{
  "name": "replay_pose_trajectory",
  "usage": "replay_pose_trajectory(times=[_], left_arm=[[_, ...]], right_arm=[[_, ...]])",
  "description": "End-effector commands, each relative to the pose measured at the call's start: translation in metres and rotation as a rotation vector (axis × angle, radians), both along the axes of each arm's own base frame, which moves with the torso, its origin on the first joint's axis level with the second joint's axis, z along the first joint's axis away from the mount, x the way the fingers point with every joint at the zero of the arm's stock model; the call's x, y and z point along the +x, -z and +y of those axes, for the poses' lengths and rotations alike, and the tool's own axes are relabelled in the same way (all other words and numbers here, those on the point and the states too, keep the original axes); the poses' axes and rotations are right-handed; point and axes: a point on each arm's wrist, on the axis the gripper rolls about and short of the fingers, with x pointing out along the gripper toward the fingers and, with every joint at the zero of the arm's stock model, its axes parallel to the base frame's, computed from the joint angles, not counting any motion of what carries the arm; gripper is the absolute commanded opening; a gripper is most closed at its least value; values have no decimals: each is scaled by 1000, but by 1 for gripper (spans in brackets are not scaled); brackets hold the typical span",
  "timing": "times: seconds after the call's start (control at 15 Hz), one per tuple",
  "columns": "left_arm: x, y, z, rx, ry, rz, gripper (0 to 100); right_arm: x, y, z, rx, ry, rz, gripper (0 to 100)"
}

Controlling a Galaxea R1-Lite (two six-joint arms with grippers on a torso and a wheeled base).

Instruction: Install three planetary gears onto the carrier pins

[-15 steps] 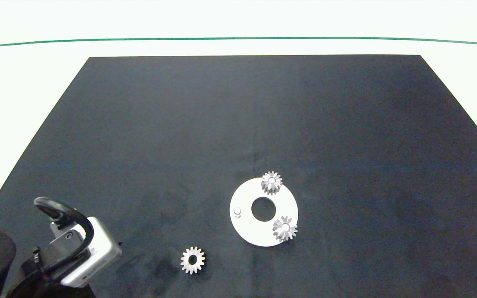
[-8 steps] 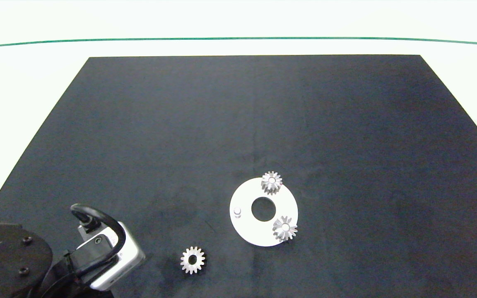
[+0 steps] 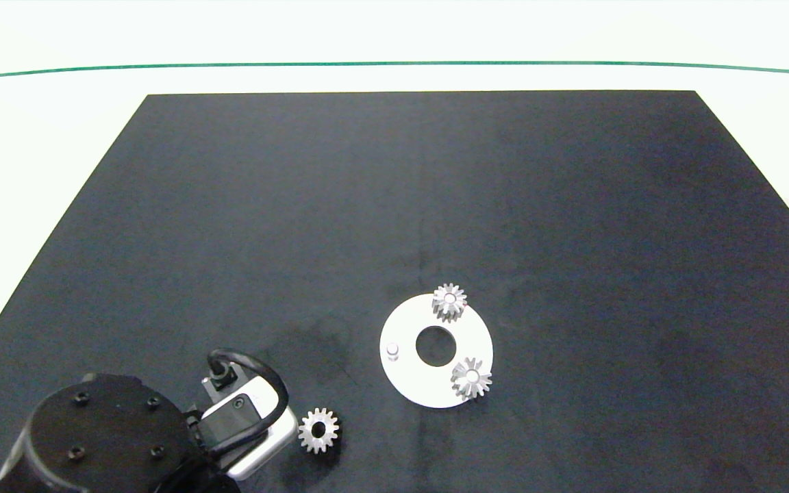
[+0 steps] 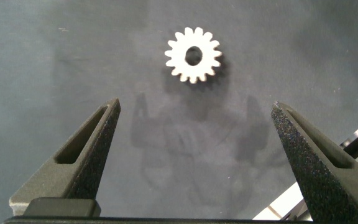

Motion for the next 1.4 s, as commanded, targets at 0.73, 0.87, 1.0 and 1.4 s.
replay_pose_trajectory(times=[0.73,0.87,1.0,1.4], left_arm=[[11,17,-20,12,-19,-12,100],[14,20,-24,8,-22,-12,100],[19,23,-29,1,-26,-16,100],[22,28,-34,18,-25,-5,100]], right_arm=[[-4,6,-2,-5,6,0,100],[-4,5,-2,-4,8,-1,100],[-6,6,-3,-1,6,-7,100],[-8,5,-4,2,5,-16,100]])
